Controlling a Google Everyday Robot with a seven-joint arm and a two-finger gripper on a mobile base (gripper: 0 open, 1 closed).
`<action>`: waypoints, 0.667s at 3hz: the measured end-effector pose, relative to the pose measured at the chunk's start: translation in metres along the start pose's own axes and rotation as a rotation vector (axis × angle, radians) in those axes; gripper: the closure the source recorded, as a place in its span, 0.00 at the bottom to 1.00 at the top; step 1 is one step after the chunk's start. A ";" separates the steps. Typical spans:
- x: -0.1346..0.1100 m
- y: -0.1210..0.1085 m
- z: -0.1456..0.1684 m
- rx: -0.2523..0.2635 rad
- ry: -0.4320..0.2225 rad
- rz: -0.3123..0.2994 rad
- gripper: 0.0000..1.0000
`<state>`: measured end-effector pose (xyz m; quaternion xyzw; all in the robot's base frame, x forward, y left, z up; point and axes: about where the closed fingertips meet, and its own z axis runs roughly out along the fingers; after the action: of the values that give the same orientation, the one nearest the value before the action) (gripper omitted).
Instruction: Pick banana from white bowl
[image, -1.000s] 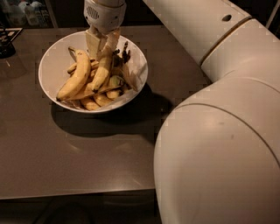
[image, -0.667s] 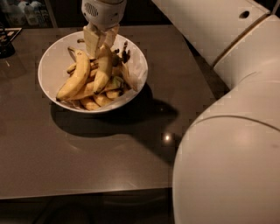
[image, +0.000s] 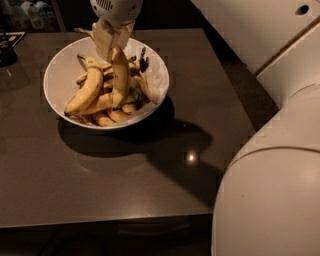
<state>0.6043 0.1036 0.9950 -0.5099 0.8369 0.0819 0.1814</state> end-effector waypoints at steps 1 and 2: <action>-0.002 0.001 -0.003 -0.014 -0.006 -0.017 1.00; 0.002 0.001 -0.007 -0.033 -0.034 -0.022 1.00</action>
Offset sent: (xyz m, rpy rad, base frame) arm -0.0108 -0.0175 0.0076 0.0568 0.0247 0.0418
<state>0.6009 0.1006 1.0008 -0.5203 0.8267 0.1024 0.1882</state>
